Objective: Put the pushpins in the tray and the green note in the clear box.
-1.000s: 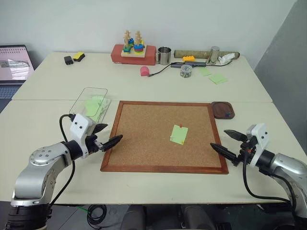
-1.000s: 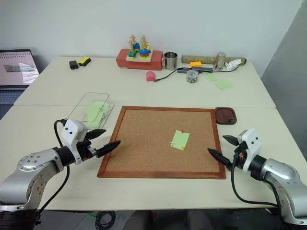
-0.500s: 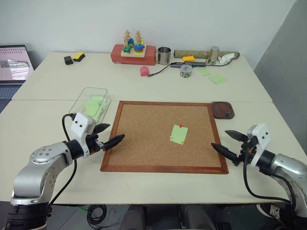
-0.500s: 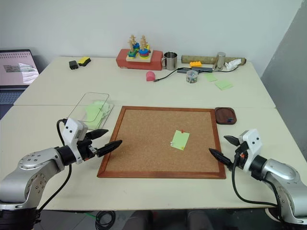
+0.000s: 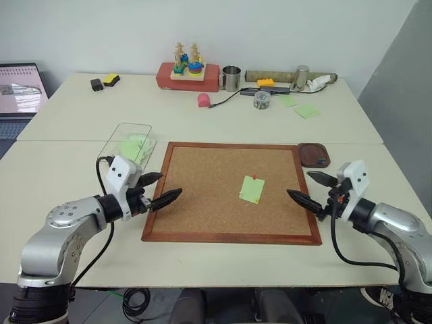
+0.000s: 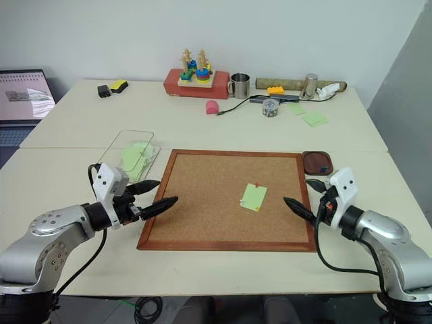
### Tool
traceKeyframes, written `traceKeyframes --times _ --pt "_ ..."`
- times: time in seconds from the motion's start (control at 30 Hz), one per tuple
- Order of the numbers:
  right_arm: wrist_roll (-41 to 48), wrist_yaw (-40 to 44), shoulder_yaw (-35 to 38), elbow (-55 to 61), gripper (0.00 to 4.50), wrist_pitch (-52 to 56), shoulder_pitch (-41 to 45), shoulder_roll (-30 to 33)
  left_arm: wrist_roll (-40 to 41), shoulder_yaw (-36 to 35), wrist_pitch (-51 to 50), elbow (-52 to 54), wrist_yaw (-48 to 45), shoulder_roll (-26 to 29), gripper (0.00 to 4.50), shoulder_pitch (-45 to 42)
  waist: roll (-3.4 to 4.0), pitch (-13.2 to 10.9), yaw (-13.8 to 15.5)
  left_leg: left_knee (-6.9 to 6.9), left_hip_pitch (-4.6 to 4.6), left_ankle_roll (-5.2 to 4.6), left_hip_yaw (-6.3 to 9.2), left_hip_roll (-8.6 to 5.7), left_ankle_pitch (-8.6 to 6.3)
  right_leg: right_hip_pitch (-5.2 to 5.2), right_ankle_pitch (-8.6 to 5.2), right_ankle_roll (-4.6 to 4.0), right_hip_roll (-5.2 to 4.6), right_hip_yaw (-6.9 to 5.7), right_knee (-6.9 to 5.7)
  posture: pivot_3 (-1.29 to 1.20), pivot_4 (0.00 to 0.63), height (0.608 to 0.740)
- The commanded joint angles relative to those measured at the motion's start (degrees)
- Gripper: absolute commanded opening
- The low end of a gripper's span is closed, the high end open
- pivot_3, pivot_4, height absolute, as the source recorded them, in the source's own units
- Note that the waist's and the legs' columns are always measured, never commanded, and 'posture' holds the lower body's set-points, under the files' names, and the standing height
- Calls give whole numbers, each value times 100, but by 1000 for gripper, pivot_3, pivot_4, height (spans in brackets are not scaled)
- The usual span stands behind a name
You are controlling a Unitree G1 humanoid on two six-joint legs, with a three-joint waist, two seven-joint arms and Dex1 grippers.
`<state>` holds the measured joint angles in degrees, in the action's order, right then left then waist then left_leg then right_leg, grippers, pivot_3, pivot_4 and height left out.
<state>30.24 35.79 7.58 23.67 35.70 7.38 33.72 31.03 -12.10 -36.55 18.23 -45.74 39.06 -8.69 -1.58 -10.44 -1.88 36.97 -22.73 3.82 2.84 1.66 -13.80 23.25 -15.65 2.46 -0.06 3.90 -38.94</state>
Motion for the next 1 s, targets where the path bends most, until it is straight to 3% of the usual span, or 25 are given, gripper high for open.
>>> traceKeyframes --times 0.03,0.57,1.0 --pt "-362 -135 -406 -241 4500 -130 468 -111 -23 438 115 253 4 -175 3125 -202 0 0 0 -1 1 0 0 0 0 -2 0 0 0 1 1 0 150 740" --pt "-1146 -335 -1339 -1678 4500 -574 1237 -1171 -753 1635 578 -388 243 -1013 46 -638 0 0 -1 -1 -2 0 2 -1 0 1 2 -2 1 0 -1 0 150 740" --pt "-1641 -325 -1681 -2683 4500 -979 1750 -1739 -1382 2131 608 -1200 202 -969 7 -681 -2 2 -7 -1 -2 0 4 -1 0 2 16 -26 1 -4 -2 0 150 740"
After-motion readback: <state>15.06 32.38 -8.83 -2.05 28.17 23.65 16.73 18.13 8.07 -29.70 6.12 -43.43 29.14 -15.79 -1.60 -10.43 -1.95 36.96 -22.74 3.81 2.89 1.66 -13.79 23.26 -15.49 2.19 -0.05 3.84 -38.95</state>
